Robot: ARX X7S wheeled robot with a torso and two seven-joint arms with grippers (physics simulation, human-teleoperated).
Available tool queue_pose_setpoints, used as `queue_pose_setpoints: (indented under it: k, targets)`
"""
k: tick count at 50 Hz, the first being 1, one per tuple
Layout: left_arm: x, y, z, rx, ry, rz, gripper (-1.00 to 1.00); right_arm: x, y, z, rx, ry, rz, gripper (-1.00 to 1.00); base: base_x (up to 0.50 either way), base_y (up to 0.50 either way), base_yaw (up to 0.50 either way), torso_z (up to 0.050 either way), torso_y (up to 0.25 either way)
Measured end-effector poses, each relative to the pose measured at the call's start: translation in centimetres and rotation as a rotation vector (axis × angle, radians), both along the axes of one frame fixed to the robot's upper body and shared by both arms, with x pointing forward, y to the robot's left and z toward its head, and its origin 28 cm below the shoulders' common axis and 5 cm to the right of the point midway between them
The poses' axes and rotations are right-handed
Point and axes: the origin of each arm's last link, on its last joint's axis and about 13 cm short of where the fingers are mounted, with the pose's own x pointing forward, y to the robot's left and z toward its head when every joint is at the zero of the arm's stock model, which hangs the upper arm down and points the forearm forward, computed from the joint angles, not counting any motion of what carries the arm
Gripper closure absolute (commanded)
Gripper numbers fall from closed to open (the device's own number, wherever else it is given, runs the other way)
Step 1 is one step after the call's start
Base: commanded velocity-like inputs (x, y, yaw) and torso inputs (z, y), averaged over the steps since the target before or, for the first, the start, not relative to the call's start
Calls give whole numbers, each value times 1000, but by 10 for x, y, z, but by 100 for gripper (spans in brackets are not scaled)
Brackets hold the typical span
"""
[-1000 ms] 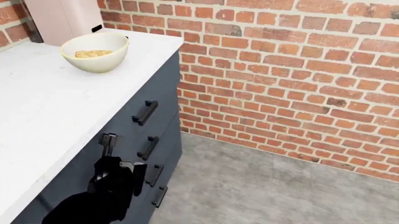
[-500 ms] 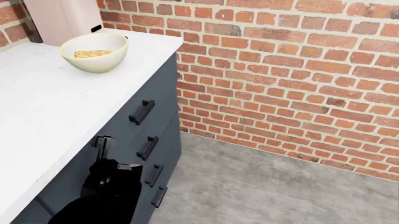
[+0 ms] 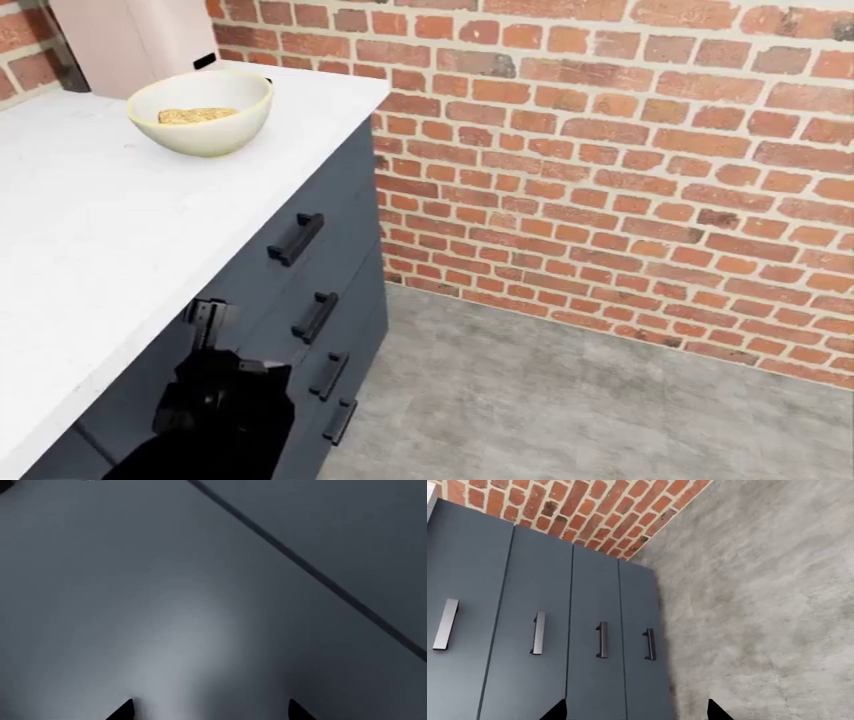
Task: Place the bar in the bowl and close the drawer.
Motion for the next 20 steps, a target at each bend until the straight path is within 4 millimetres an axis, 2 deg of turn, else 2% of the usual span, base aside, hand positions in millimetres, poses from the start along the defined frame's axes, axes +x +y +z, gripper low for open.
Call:
queue_pose_setpoints:
  k: [7, 20]
  targets:
    - [-3, 0, -4, 30, 17, -22, -100, 0, 2, -1, 0, 0, 6, -100, 0, 0, 0, 0, 0]
    - [-6, 1, -10, 70, 33, -57, -100, -13, 4, -8, -1, 4, 3, -100, 0, 0, 0, 0, 0]
